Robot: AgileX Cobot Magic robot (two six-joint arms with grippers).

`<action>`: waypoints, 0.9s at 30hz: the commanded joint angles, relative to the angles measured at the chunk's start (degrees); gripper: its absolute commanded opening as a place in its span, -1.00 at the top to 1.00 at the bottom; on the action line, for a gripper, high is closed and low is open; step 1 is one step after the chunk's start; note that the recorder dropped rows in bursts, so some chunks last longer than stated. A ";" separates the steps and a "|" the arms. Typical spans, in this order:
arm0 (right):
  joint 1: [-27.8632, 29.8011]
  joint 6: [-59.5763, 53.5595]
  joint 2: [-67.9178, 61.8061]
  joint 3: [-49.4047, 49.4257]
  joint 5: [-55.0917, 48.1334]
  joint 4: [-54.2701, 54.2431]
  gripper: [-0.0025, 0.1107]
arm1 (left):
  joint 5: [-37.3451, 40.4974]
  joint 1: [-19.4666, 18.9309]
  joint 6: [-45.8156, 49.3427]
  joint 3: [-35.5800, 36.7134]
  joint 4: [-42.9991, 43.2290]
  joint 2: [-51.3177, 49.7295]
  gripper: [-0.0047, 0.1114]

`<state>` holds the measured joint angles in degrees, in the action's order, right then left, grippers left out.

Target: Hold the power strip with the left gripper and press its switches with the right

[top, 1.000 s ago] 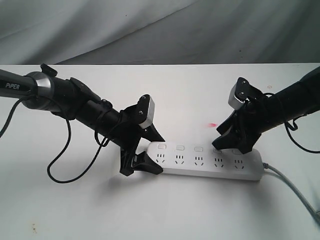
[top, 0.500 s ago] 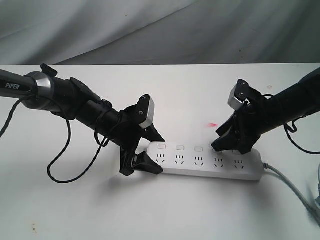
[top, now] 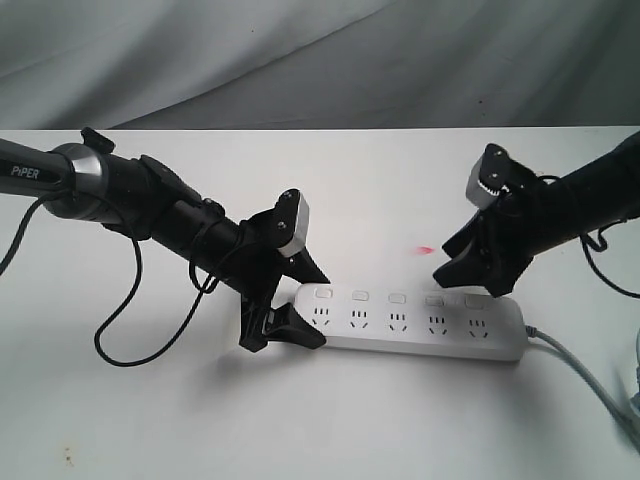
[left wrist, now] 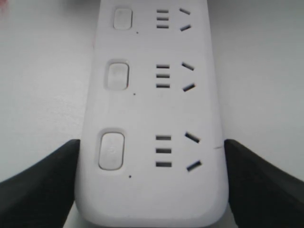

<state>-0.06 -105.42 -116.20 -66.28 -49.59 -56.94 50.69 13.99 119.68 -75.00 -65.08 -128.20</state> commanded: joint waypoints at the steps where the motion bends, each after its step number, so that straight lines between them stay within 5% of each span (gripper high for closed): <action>1: 3.55 -2.73 2.48 0.17 -4.41 -1.96 0.03 | 0.22 0.20 0.28 -0.46 -0.27 -0.09 0.92; 27: 5.34 -0.71 -2.21 2.46 -2.22 1.02 0.03 | 0.22 0.20 0.28 -0.46 -0.27 -0.09 0.92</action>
<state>4.97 -106.36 -117.99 -64.15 -51.79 -56.05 50.69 13.99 119.68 -75.00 -65.08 -128.20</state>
